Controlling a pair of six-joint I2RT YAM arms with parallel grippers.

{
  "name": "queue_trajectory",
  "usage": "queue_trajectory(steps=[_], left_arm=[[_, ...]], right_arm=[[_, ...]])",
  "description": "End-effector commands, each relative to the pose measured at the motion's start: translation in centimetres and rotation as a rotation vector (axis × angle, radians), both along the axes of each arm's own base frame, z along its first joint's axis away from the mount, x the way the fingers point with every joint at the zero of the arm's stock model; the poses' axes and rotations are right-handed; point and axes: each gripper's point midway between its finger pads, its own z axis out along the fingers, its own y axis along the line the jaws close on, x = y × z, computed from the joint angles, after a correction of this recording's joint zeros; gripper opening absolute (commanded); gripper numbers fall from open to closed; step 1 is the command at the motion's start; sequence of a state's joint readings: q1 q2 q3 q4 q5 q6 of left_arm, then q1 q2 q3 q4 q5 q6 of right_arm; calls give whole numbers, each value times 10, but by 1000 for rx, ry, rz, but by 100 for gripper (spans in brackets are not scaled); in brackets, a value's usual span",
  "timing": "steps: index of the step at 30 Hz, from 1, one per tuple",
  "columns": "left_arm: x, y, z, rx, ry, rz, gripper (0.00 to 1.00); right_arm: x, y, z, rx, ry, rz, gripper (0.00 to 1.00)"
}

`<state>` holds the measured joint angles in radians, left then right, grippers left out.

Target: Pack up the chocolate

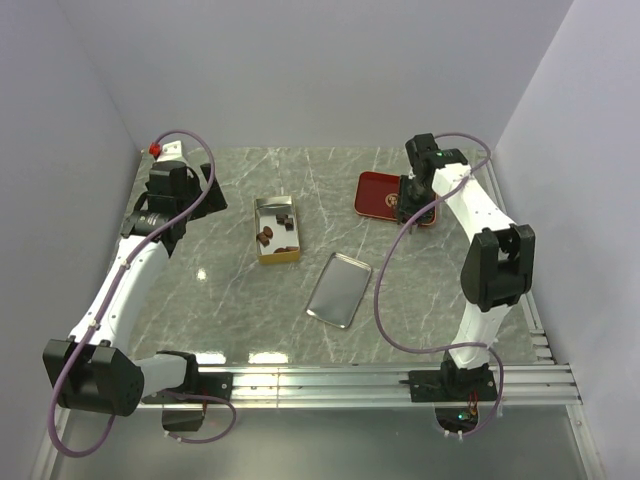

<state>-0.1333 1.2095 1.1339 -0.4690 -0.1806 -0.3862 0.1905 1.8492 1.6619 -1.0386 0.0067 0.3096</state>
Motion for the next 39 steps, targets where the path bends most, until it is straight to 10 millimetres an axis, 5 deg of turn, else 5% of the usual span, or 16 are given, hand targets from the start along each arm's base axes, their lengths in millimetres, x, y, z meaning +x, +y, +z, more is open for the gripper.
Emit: queue_trajectory(steps=[1, 11, 24, 32, 39], left_arm=[[9, -2, 23, -2, -66, -1, 99], [11, -3, 21, -3, -62, -7, 100], [11, -4, 18, -7, -59, -8, 99], [11, -3, 23, -5, -68, -5, 99], [9, -3, 22, -7, -68, -6, 99]], right_arm=[[14, 0, 10, 14, -54, -10, 47], [18, -2, 24, 3, -71, -6, 35], [39, 17, 92, 30, -207, 57, 33], [30, 85, 97, 99, -220, 227, 33], [2, 183, 116, 219, -235, 433, 33]])
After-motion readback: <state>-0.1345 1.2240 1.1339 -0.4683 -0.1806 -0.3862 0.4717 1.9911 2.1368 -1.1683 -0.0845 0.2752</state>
